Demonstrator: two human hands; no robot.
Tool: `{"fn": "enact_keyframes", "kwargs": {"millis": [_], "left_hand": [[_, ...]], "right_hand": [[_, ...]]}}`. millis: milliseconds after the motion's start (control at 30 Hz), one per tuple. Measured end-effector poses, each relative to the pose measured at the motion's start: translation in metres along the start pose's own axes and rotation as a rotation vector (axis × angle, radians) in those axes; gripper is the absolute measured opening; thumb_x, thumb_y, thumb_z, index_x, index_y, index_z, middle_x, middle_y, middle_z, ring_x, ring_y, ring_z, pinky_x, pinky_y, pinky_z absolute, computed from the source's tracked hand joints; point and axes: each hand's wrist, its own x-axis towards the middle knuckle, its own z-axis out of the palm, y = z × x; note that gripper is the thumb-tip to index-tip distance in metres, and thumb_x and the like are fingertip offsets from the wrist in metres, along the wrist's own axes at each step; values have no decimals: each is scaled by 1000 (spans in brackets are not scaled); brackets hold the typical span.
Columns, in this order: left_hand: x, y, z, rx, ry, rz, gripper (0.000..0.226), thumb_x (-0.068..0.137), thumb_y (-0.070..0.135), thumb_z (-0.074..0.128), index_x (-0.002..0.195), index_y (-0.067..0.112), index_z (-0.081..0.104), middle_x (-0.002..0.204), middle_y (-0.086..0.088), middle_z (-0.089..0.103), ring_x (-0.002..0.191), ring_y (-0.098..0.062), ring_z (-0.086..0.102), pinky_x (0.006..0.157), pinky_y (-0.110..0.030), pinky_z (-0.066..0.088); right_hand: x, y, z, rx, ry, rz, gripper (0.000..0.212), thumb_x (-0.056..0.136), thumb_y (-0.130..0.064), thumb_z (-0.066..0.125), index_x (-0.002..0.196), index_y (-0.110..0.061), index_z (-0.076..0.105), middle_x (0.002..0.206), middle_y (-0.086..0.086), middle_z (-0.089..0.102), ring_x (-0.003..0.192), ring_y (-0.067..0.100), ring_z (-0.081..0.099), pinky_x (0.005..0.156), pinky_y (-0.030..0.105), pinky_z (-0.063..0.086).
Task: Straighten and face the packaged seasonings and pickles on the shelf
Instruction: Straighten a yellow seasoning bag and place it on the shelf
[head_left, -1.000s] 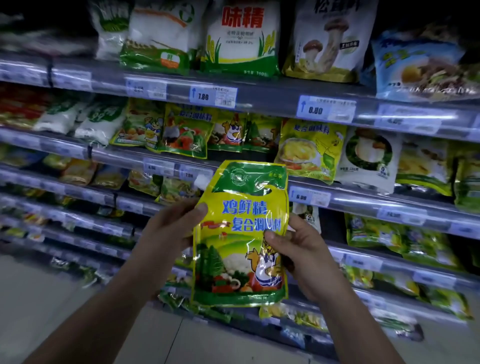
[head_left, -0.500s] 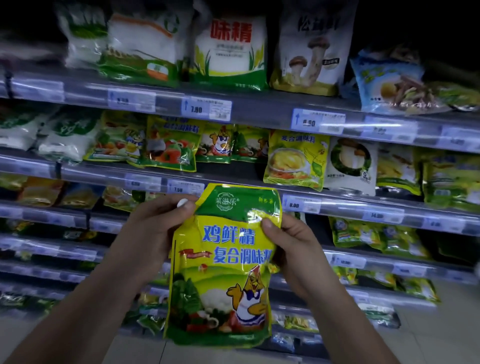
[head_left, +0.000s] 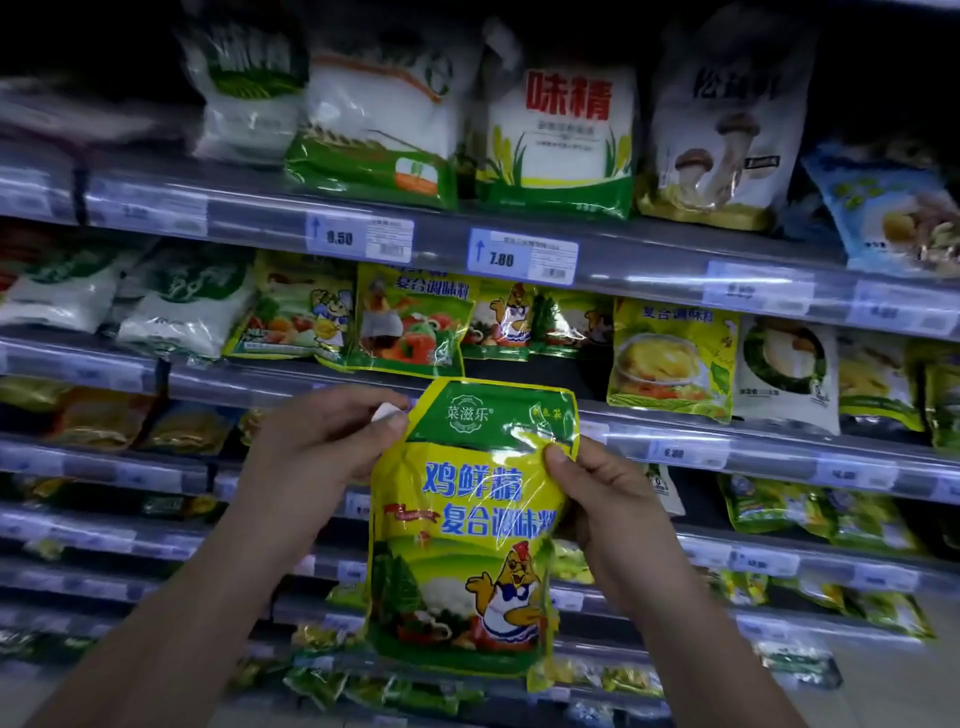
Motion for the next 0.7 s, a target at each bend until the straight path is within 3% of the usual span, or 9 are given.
{"fn": "enact_keyframes", "kwargs": {"millis": [133,200,267,333,400,500,567,633,700], "left_hand": [[6,7,-6,235,89,110,14,81,16,79,92,26,79,83,18,79,75,4,74,61,-8,52],[11,6,-10,183,98,104,18,77,19,82,92,28,80,84,14,80,78,-2,76,63,-15,56],[18,-1,-16,68,65,53,28,68,30,85,95,29,80,90,5,81,85,-14,77,71,-32,60],[24,-9,-22,-34,-73,-30,49,59,50,88,103,32,79,101,0,80,94,-21,76,83,-45,59],[23,-17,-21,-72,-279,-120,61,51,63,87,105,36,78,108,2,79,100,-19,75,90,-44,57],[20,-21,-10,-17,-378,-50,30,76,37,80,106,33,77,110,3,79,103,-16,74,91,-36,59],[20,-21,-5,2,-353,20,29,80,24,71,107,31,77,107,2,80,101,-17,75,89,-34,59],[23,-22,0,-23,-297,32,28,78,22,70,102,34,79,103,1,81,98,-18,76,90,-40,58],[25,-22,4,-41,-213,33,27,77,23,71,98,36,80,100,2,81,96,-18,76,92,-44,56]], "right_hand": [[7,0,15,-156,91,-86,24,101,-20,54,95,-11,74,70,11,68,64,22,62,63,47,55],[10,2,17,-169,96,-95,23,100,-23,55,97,-13,75,75,21,68,68,27,63,66,56,55],[11,2,19,-117,97,-89,22,95,-27,58,99,-19,78,86,24,74,77,30,68,73,64,57],[13,3,19,-15,98,-72,24,88,-29,59,97,-21,80,89,15,78,81,29,73,73,54,61],[16,1,18,86,117,-75,24,86,-27,59,95,-18,80,91,12,79,80,27,74,70,46,62],[21,0,10,64,156,-66,23,94,-22,57,95,-18,79,87,9,80,72,22,72,60,38,61],[21,2,2,66,142,-22,21,91,-30,64,104,-20,78,95,7,80,80,22,74,62,35,60],[20,9,-7,60,44,78,64,73,-49,82,127,-20,66,118,7,76,104,29,73,79,45,61],[15,16,-8,-74,-91,118,74,66,-55,86,130,-25,64,123,7,74,109,33,70,82,51,60]]}}
